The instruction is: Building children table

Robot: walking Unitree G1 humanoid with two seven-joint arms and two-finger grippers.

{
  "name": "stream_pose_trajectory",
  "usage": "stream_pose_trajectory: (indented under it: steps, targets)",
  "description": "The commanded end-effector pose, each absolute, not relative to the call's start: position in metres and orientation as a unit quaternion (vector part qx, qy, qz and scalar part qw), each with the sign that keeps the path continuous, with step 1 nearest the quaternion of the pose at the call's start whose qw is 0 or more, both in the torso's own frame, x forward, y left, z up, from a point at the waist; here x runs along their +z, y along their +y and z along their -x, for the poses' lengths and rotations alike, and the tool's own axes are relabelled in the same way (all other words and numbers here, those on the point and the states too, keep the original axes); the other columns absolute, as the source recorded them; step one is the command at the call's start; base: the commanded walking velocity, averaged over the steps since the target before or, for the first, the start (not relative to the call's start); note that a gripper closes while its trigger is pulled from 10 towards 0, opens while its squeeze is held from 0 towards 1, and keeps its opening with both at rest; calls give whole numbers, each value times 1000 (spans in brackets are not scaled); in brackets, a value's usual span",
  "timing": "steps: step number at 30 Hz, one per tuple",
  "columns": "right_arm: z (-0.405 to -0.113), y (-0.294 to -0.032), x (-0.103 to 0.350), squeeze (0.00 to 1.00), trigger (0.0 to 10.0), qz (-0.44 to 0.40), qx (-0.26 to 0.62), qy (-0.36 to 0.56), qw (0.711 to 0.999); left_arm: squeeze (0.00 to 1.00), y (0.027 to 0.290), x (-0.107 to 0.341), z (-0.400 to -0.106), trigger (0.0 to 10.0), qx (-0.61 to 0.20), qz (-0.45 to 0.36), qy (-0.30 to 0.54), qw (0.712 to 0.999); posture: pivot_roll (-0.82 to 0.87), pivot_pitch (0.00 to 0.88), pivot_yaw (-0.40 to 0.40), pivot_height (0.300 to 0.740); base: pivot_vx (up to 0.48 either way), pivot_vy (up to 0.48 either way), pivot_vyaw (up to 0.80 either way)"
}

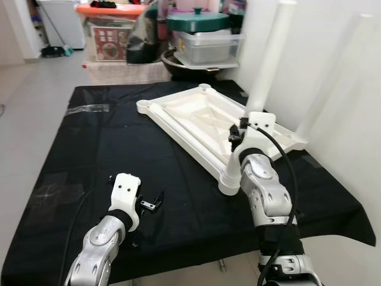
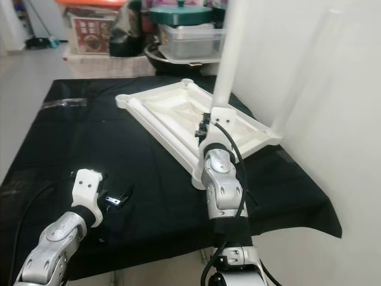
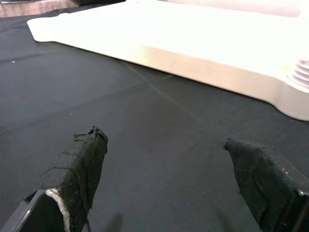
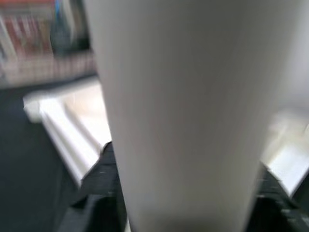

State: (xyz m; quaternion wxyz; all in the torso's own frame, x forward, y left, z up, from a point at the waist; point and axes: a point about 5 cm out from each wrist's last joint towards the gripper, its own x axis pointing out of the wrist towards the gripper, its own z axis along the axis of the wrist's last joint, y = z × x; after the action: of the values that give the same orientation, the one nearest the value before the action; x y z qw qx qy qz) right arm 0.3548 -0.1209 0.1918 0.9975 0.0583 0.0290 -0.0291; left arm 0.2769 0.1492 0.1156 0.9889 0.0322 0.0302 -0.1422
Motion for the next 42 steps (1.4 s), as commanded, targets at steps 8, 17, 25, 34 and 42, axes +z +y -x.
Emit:
stream_pose_trajectory:
  steps: [8,17,25,34,42]
  targets:
    - [-375,-152,244,0,10000,19,81,-18,996,0,146,110,-277,10000,-152,-36,41,987,-2,0,-49,740,0,0,0]
    - [-368,-148,246,0,10000,7,342,-35,939,0,145,112,-279,10000,-155,-36,39,986,14,0,-57,740,0,0,0]
    - [-357,-124,237,0,10000,-22,472,-30,881,0,144,111,-278,10000,-160,-38,42,986,41,0,-75,740,0,0,0]
    - [-331,-87,246,0,10000,-21,602,-68,795,0,147,110,-274,10000,-157,-40,46,986,47,0,-74,740,0,0,0]
    - [-331,-82,244,0,2431,-8,588,-75,805,0,151,110,-276,10000,-152,-40,47,986,40,0,-72,740,0,0,0]
